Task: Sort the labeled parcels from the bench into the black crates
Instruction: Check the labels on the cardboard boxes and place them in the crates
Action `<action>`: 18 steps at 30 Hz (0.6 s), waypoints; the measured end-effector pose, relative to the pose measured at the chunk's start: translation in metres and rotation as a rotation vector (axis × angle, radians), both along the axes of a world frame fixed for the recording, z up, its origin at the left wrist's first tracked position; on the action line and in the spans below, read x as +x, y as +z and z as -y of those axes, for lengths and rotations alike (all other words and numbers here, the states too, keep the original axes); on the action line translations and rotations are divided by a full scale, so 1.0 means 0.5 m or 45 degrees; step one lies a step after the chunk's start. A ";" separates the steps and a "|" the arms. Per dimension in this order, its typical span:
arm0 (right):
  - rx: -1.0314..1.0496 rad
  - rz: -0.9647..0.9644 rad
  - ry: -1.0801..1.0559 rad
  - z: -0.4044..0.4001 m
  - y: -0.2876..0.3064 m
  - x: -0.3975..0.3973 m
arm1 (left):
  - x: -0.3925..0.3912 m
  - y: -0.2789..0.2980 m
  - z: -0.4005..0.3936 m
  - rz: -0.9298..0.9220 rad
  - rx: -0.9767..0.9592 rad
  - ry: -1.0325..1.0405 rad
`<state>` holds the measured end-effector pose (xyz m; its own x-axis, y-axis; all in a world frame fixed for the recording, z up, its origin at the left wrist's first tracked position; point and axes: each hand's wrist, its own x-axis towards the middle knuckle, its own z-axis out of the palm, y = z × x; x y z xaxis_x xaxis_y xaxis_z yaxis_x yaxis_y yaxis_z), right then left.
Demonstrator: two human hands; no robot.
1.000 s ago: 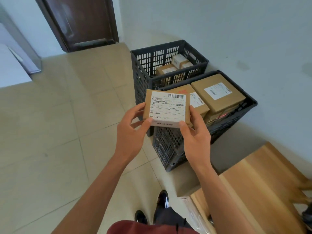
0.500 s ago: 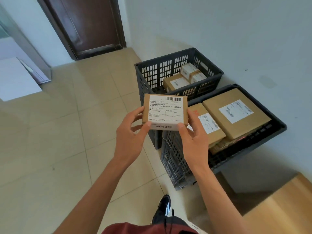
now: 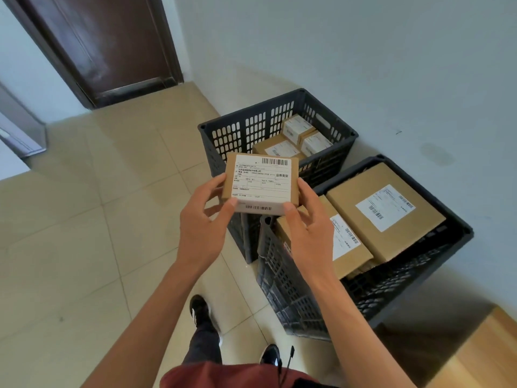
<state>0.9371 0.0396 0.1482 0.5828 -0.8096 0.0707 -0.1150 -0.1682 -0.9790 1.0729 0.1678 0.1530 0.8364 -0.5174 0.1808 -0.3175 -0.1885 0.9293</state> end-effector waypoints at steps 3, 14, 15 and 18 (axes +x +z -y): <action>-0.005 -0.006 -0.035 0.016 -0.005 0.052 | 0.061 -0.011 0.025 -0.010 -0.015 -0.050; -0.011 -0.037 -0.259 0.048 0.013 0.307 | 0.352 0.009 0.104 0.119 -0.025 -0.314; -0.019 -0.026 -0.285 0.051 0.013 0.325 | 0.372 0.010 0.111 0.116 -0.030 -0.338; -0.024 -0.009 -0.328 0.055 0.003 0.374 | 0.434 0.007 0.134 0.115 -0.019 -0.411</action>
